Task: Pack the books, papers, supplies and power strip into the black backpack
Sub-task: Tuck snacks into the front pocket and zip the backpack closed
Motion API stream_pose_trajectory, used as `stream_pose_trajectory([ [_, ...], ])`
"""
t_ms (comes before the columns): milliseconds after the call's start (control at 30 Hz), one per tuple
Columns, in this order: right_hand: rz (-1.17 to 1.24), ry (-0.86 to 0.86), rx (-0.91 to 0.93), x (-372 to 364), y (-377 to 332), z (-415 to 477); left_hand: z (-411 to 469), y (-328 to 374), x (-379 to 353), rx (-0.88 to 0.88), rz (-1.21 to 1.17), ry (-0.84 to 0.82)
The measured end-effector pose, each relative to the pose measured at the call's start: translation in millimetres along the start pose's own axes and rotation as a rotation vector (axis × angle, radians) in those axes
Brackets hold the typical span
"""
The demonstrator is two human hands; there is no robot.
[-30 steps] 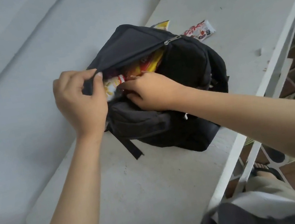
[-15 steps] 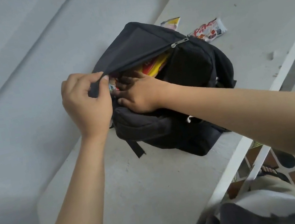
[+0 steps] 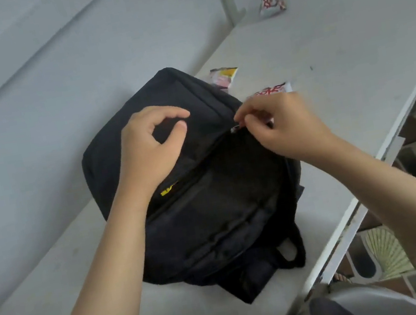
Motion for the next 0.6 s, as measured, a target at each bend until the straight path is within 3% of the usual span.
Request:
stream_pose_trajectory([
  [67, -0.166, 0.054, -0.036, 10.4, 36.7, 18.0, 20.9, 2.4, -21.7, 0.004, -0.004, -0.027],
  [133, -0.315, 0.003, -0.009, 10.2, 65.2, 33.9, 41.8, 2.2, -44.3, 0.019, 0.012, -0.059],
  [333, -0.603, -0.385, -0.013, -12.4, 126.0, 50.1, 104.8, -15.3, -115.3, 0.044, 0.267, -0.231],
  [467, -0.482, -0.218, 0.084, -3.0, 126.8, 57.8, 139.1, -36.5, -159.2, 0.054, 0.518, -0.379],
  [600, -0.401, -0.104, 0.052, 12.9, 132.3, 66.7, 155.8, -60.7, -199.5, 0.217, 0.489, -0.528],
])
Point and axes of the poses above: each hand's wrist, its own z-axis towards the middle knuckle, its own x-axis out of the back of the hand, y = z × x, the point moved 9 cm from there along z, towards the middle knuckle, and after that the axes turned 7 degrees about y, right-handed, at the moved point
